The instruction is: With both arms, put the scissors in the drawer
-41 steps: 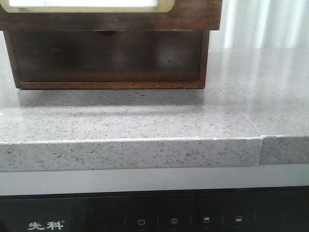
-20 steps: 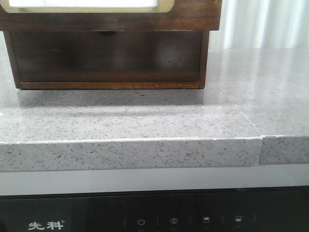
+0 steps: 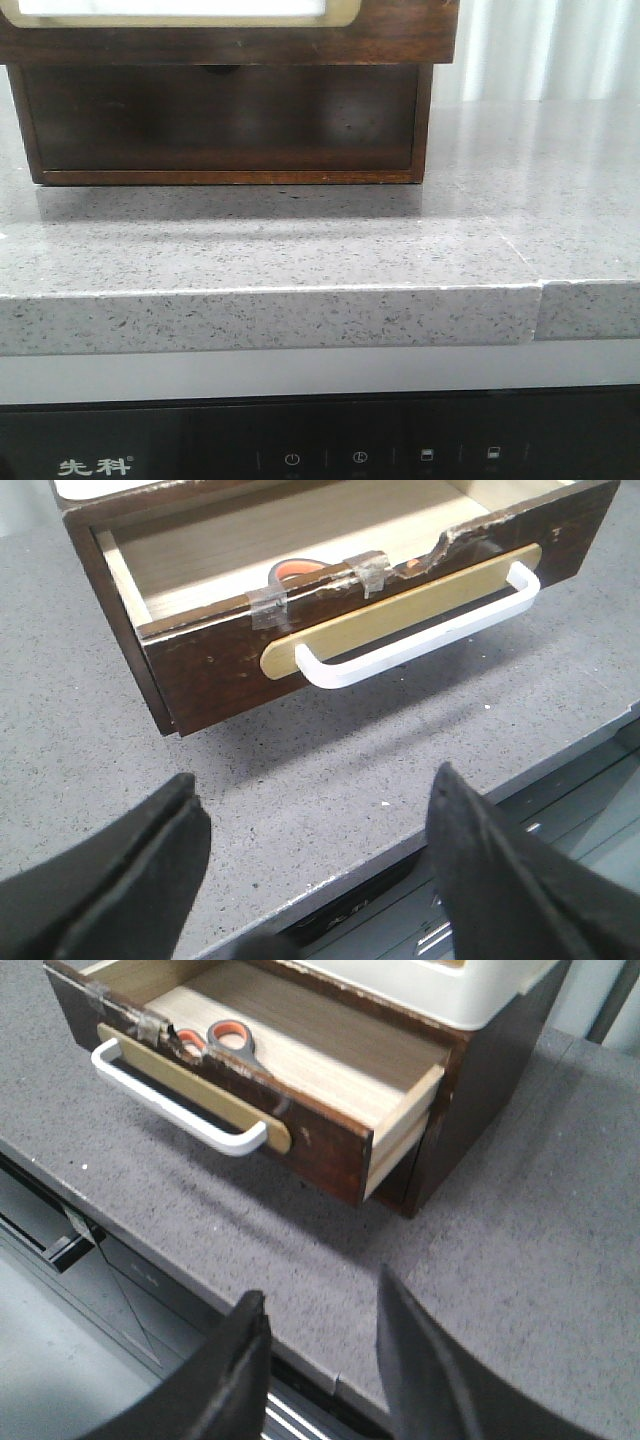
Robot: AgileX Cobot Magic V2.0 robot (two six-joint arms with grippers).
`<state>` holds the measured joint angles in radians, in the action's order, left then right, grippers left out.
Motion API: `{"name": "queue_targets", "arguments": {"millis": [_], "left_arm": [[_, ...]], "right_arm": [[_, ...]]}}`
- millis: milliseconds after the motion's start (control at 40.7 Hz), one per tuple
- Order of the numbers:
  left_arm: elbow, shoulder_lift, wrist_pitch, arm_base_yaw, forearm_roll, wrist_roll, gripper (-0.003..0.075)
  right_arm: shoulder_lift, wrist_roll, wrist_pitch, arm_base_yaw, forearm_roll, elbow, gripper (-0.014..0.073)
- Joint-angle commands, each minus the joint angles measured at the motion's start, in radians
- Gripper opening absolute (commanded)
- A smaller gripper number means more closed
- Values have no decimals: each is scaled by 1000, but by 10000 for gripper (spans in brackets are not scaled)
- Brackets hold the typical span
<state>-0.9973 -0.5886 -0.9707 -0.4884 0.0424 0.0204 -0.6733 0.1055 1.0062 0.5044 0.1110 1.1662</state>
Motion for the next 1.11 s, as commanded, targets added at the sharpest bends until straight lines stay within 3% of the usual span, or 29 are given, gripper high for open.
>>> {"name": "queue_targets", "arguments": {"millis": [0,197,295,369,615,1082], "left_arm": [[-32,-4,76,-7,1,-13,462],[-32,-4,77,-7,1,-13,461],[-32,-4,77,-7,1,-13,423],[-32,-4,75,-7,1,-13,322],[-32,-4,75,-7,1,-13,-22],[-32,-4,75,-7,1,-13,-20]], "right_arm": [[60,-12,-82,-5,5,-33,295],[123,-12,-79,-5,5,-88,295],[123,-12,-67,-5,5,-91,293],[123,-12,-70,-5,5,-91,229],[123,-12,-70,-5,5,-91,-109],[123,-11,-70,-5,1,-91,-122]]}}
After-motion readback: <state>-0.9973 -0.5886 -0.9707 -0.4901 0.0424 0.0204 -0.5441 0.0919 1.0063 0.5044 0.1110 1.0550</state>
